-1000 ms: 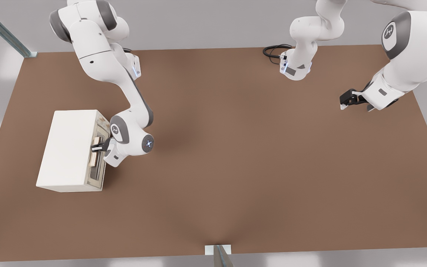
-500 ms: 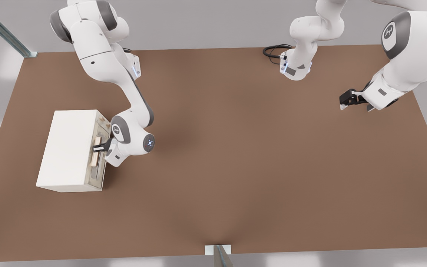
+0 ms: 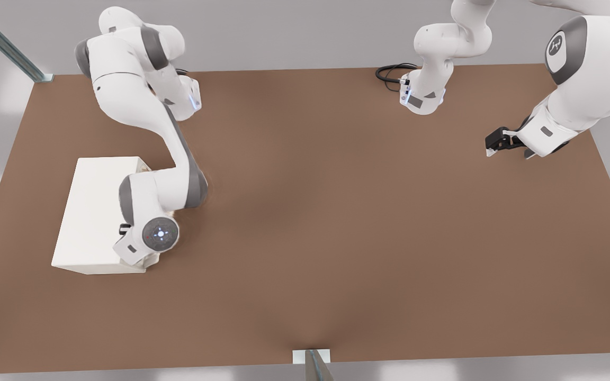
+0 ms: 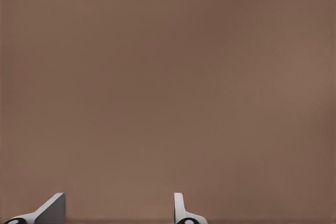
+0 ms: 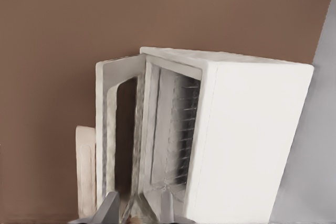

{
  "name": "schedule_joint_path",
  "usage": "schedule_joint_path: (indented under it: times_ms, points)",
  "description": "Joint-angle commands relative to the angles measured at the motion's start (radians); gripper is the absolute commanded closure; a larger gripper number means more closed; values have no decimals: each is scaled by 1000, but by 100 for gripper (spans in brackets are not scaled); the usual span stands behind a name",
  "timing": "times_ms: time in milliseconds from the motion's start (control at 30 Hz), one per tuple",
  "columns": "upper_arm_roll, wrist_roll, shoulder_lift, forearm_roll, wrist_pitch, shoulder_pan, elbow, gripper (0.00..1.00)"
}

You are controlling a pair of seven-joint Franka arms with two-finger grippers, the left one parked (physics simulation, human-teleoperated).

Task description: Keep left arm still and open the oven door with right arm

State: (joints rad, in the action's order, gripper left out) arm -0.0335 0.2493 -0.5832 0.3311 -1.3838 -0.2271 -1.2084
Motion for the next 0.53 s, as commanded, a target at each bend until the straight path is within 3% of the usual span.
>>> schedule_joint_path:
  times_ms: [0, 267, 500]
  points:
    - [-3, -337, 71, -300, 55, 112, 7, 0]
    - [-6, -308, 422, -339, 28, 166, -243, 0]
    - [-8, -308, 450, -343, 19, 166, -283, 0]
